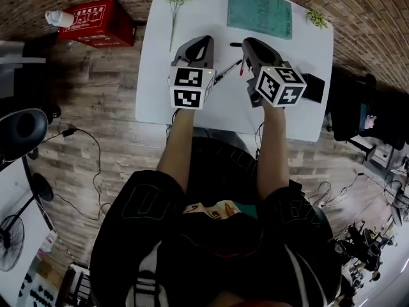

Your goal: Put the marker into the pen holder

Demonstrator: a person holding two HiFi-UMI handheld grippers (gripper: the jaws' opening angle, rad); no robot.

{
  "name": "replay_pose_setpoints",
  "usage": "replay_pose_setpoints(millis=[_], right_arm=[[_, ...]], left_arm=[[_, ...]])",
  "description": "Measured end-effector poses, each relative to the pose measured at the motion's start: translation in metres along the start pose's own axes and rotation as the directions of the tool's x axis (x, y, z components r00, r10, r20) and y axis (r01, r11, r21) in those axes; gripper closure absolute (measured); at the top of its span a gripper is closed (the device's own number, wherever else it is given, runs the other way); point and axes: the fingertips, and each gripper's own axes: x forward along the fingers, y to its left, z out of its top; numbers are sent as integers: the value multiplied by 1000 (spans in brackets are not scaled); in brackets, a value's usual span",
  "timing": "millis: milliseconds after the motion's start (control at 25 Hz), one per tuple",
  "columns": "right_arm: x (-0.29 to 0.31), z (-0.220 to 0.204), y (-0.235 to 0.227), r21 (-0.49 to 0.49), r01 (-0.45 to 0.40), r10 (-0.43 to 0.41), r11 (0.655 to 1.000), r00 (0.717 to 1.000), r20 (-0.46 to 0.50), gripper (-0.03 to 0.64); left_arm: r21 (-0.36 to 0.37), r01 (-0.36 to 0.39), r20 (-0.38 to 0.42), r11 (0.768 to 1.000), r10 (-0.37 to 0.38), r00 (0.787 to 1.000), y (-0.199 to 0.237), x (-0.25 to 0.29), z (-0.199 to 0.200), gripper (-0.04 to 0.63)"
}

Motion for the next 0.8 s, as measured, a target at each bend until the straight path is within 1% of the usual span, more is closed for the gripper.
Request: replay_pose_setpoints(millis=[160,360,800], right_arm=[[-22,13,-14,14,5,-6,1000,998,69,554],[-54,28,-36,33,17,-22,999,989,144,554],[-120,48,-94,39,61,-69,997,966,248,554]], left_arm=[[15,11,13,1000,-11,1000,-17,5,11,591],[32,42,26,999,-42,999,-50,16,21,591],[59,103,44,993,-106,993,-130,44,29,591]])
